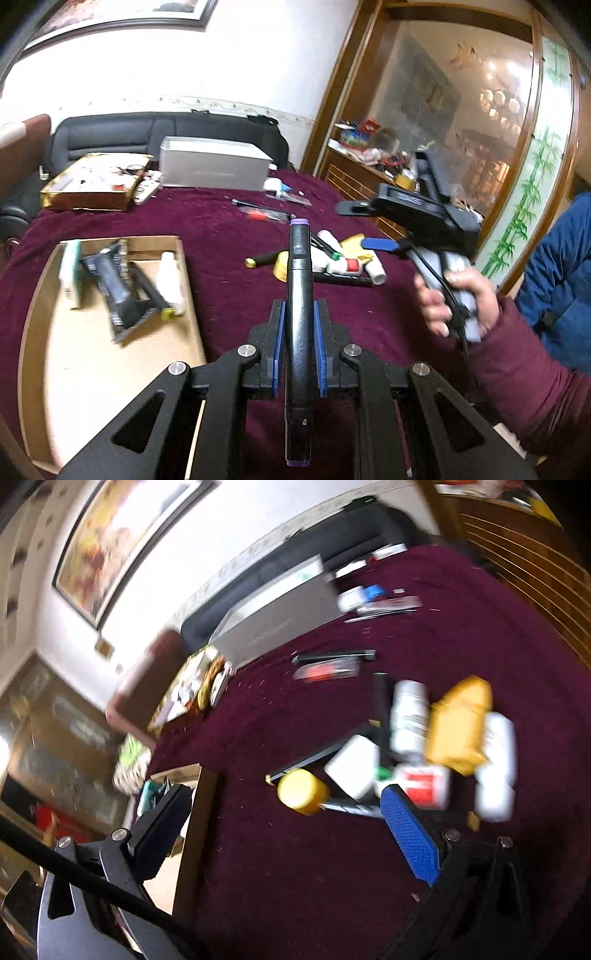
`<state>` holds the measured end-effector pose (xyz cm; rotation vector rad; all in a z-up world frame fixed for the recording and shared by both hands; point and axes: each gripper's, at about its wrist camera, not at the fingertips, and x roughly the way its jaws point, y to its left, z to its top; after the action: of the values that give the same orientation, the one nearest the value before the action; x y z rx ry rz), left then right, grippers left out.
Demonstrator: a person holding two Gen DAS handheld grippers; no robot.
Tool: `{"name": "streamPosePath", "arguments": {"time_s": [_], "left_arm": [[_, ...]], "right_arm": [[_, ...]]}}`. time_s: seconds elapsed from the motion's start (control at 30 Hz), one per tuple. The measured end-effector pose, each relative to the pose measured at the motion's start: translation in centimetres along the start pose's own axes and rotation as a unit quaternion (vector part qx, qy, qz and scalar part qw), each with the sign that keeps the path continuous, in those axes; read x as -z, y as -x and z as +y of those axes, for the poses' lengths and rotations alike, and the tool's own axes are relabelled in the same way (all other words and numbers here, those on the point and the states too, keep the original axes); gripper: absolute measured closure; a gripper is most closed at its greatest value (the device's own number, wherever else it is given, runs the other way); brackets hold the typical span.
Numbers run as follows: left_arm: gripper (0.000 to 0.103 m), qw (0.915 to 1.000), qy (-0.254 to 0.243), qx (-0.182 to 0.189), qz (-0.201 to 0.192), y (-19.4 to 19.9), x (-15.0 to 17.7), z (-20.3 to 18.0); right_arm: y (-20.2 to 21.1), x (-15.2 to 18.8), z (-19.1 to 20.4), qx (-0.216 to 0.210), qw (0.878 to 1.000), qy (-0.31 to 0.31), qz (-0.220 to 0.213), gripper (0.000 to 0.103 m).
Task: Organize objects
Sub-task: 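Grasp the green-capped black marker with the right gripper while the left holds its marker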
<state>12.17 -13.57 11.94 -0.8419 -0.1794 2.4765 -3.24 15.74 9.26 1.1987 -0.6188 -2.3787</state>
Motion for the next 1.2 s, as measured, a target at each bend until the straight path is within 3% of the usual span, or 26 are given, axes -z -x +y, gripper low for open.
{"name": "streamPosePath", "arguments": {"time_s": [0.13,0.23,0.3,0.4,0.43,0.5,0.57,0.67,0.8,1.03,1.2], "left_arm": [[0.091,0.9998,0.012,-0.015,-0.011,1.3,0.8,2.5],[0.091,0.9993,0.023,-0.022,-0.017,1.9,1.3,4.8],[0.091,0.999,0.035,-0.023,-0.017,1.8,1.5,6.6],[0.091,0.9983,0.052,-0.023,-0.012,1.5,1.9,8.6],[0.091,0.9981,0.057,-0.024,-0.01,1.3,2.0,9.1],[0.091,0.9974,0.067,-0.026,-0.008,1.1,2.3,10.0],[0.091,0.997,0.073,-0.025,-0.006,1.0,2.6,10.6],[0.091,0.9966,0.079,-0.024,-0.001,0.7,3.1,11.4],[0.091,0.9963,0.082,-0.026,0.003,0.5,3.3,11.5],[0.091,0.9951,0.092,-0.034,0.004,0.8,3.1,11.3],[0.091,0.9946,0.095,-0.042,-0.006,1.8,3.3,10.5]], "right_arm": [[-5.1,-2.5,0.2,-0.01,0.997,-0.041,0.071,0.001],[-7.3,-4.3,-0.6,0.057,0.994,-0.05,0.082,0.002],[-8.4,-5.9,-1.2,0.133,0.988,-0.022,0.077,0.006],[-9.8,-7.0,-2.4,0.184,0.979,-0.009,0.092,0.029],[-10.6,-7.0,-3.1,0.196,0.975,-0.01,0.107,0.043],[-11.3,-7.4,-3.3,0.244,0.964,0.005,0.105,0.048],[-11.8,-7.4,-3.8,0.256,0.96,0.001,0.116,0.064],[-12.8,-7.2,-4.9,0.294,0.946,-0.009,0.133,0.07],[-12.1,-6.9,-5.0,0.302,0.946,-0.008,0.12,0.09],[-7.9,-6.9,-4.8,0.24,0.968,-0.033,0.07,0.091],[-5.3,-6.6,-3.6,0.152,0.986,-0.055,0.041,0.091]]}}
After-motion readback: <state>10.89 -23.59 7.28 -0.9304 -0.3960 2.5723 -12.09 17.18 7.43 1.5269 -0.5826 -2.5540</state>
